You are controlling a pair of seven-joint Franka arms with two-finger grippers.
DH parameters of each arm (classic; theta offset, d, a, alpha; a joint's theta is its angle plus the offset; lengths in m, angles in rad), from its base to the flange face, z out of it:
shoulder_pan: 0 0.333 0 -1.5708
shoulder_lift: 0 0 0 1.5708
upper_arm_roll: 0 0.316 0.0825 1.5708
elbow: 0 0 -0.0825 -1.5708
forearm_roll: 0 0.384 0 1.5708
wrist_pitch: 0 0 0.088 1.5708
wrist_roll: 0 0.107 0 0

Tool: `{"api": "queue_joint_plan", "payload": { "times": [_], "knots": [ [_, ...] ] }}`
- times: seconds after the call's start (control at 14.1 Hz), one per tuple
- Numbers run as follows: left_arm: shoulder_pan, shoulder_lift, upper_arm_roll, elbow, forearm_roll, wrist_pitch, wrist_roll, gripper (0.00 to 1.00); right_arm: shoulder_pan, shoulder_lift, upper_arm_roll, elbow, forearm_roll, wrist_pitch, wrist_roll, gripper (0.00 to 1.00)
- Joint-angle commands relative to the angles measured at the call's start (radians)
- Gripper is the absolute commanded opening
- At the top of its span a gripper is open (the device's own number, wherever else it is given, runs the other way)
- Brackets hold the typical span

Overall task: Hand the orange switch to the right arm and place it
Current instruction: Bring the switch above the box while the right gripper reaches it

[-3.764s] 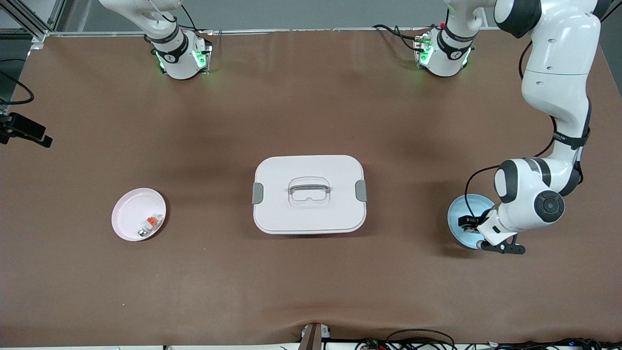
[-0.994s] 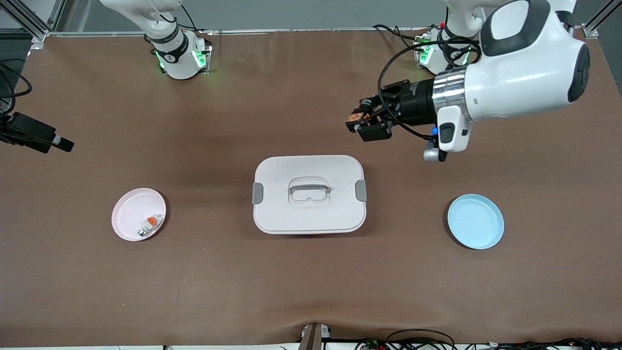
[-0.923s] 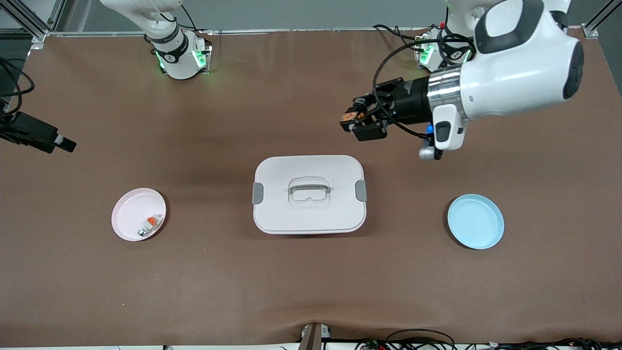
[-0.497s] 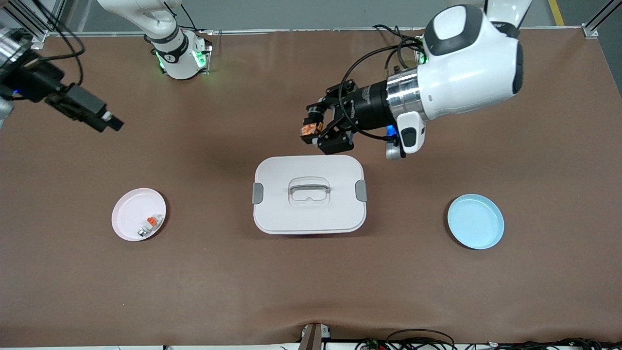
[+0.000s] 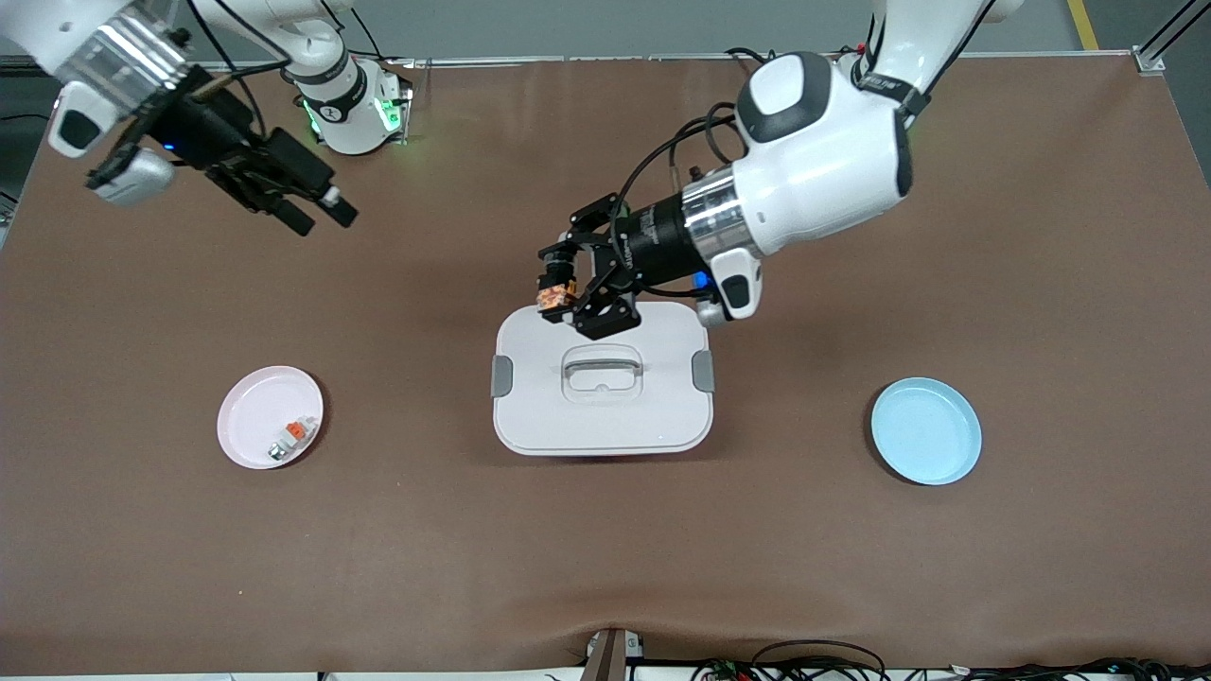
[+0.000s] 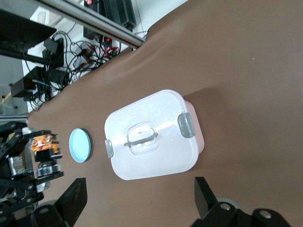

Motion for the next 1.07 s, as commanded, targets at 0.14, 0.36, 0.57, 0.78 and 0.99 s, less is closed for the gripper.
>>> {"api": "queue_joint_plan", "payload": {
  "times": [0.14,0.36,0.57,0.78,0.99],
  "knots": [
    [-0.098,0.047,0.007,0.011,0.039,0.082,-0.017,0.22,0.022,0.183,0.067,0.14,-0.148,-0.016,0.082,1.0],
    [-0.132,0.059,0.009,-0.002,0.054,0.098,-0.017,0.22,0.044,0.291,0.067,0.251,-0.17,-0.091,0.091,1.0],
    [-0.132,0.054,0.009,-0.018,0.054,0.096,-0.017,0.22,0.061,0.317,0.067,0.276,-0.184,-0.12,0.108,1.0],
    [-0.128,0.053,0.009,-0.025,0.059,0.096,-0.017,0.22,0.084,0.317,0.067,0.274,-0.181,-0.123,0.125,1.0],
    [-0.125,0.05,0.009,-0.033,0.059,0.096,-0.017,0.22,0.11,0.317,0.069,0.274,-0.177,-0.119,0.162,1.0]
  ]
}}
